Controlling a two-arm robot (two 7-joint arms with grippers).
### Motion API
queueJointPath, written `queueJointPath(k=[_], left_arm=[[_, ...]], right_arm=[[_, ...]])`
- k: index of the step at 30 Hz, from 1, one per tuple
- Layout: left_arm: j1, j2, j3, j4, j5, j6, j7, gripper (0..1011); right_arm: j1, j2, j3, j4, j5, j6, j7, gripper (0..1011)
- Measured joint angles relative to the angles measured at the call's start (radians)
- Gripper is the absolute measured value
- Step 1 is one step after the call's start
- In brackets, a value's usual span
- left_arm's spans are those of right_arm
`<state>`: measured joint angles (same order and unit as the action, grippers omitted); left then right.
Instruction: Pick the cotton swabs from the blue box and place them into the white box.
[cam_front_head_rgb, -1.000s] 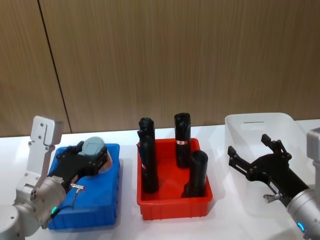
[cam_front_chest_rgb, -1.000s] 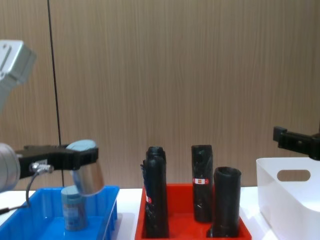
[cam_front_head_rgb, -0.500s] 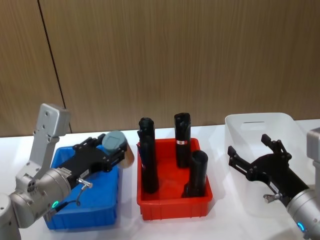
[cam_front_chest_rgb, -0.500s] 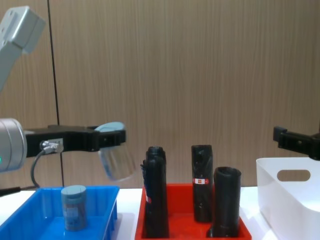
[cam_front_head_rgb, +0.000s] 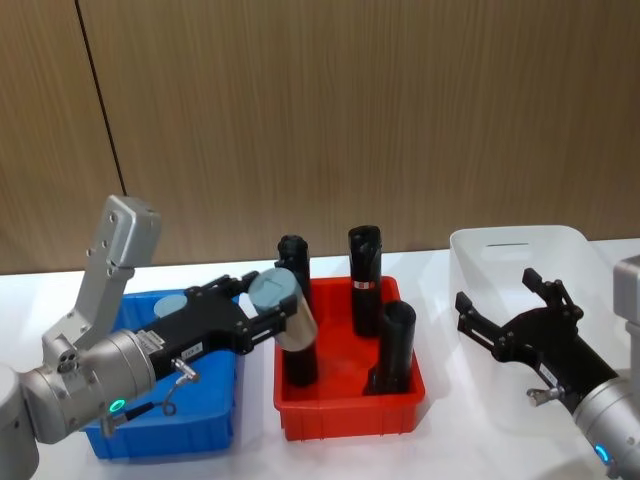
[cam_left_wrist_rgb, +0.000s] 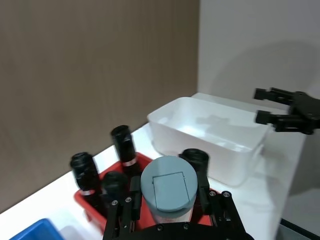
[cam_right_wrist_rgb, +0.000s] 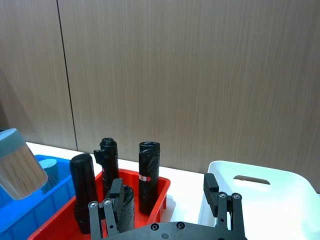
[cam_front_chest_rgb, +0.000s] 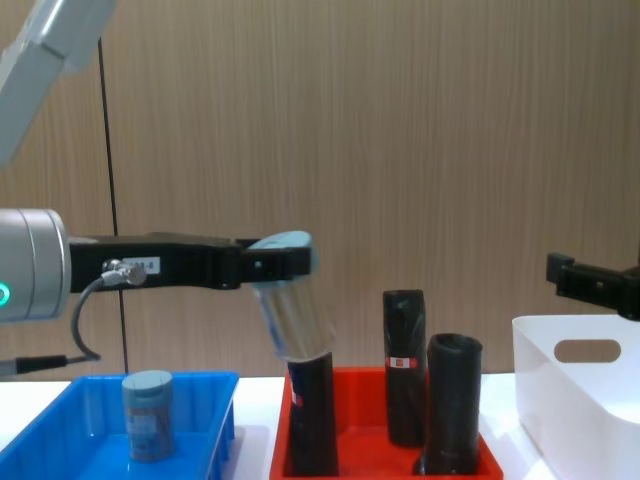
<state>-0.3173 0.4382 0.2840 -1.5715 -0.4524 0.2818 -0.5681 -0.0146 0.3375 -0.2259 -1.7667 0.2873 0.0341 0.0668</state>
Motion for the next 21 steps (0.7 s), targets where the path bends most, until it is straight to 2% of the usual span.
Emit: queueJointPath(k=[8, 9, 17, 21], left_arm=[[-0.024, 0.001, 0.009, 0.017, -0.007, 0.007, -0.137, 664], [-0.024, 0.001, 0.009, 0.017, -0.007, 0.007, -0.137, 664], [-0.051, 0.0, 0.022, 0.045, -0.015, 0.008, -0.284, 664], [-0.06, -0.001, 0.027, 0.055, -0.016, 0.008, -0.329, 664]], right_arm=[[0.0, 0.0, 0.0, 0.0, 0.0, 0.0, 0.0, 1002], [0.0, 0.0, 0.0, 0.0, 0.0, 0.0, 0.0, 1002], [0.0, 0.0, 0.0, 0.0, 0.0, 0.0, 0.0, 1002], [0.0, 0.0, 0.0, 0.0, 0.0, 0.0, 0.0, 1002]])
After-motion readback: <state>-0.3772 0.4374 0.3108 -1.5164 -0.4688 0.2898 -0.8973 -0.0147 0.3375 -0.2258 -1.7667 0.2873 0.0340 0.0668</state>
